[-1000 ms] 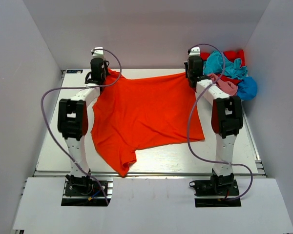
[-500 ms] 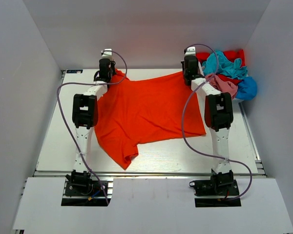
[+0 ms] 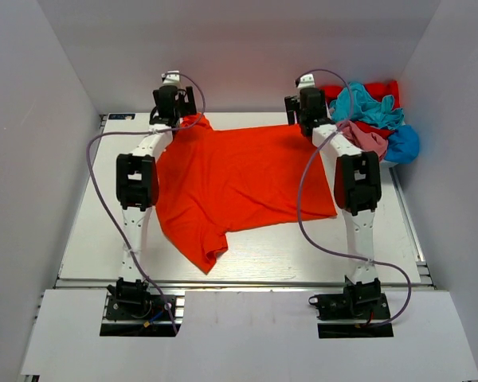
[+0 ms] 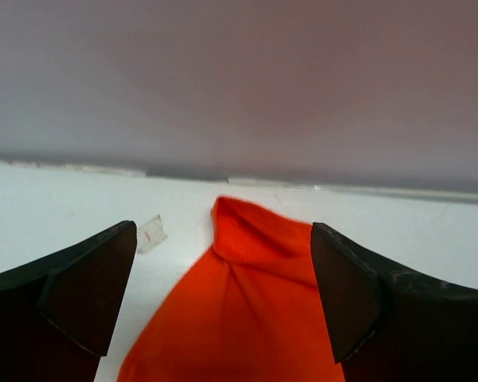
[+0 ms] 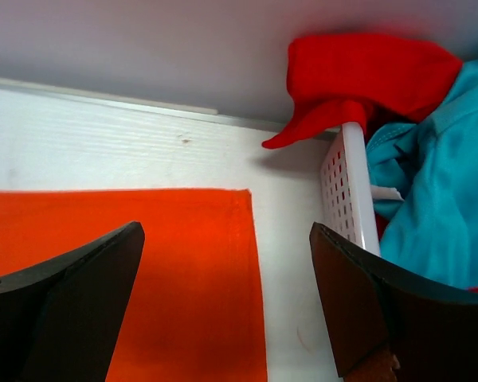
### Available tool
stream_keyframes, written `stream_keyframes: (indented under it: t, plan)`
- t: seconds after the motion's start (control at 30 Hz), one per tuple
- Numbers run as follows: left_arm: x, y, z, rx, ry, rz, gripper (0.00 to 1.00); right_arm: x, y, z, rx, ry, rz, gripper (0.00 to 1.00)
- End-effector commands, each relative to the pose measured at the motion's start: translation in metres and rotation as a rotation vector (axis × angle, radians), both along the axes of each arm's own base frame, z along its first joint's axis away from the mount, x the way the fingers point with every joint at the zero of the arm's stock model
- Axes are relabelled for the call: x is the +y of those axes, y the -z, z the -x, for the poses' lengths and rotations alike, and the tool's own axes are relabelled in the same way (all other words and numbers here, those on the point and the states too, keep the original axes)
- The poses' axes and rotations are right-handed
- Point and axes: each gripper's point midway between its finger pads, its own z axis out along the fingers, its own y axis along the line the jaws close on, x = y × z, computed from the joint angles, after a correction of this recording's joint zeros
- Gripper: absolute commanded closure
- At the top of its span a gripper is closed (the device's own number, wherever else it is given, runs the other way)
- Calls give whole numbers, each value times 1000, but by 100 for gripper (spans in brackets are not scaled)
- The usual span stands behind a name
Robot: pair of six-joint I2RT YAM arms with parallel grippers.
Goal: Fold and stack the t-shirts
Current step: Flatten out the tshirt
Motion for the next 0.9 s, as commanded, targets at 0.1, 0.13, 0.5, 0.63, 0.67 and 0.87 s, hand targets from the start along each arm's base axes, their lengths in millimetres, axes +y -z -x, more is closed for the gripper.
stream_keyframes:
  t: [0.1, 0.13, 0.5, 0.63, 0.67, 0.87]
  plan:
    - [-3, -73, 98, 154, 33, 124, 0, 29, -62, 77, 91, -100, -174, 10]
    - [-1, -65, 114, 191, 24, 135, 0, 29, -53, 89, 125, -100, -185, 10]
    - [-2, 20, 229, 383, 62, 193, 0, 23, 19, 243, 391, -47, -464, 10]
    - [-2, 58, 234, 499, 47, 181, 0, 14, 47, 263, 457, 7, -464, 10]
    - [0, 62, 233, 516, 23, 190, 0, 13, 52, 266, 471, 15, -467, 10]
    - [27, 110, 265, 632, -121, 174, 0, 5, 74, 279, 539, 68, -539, 10]
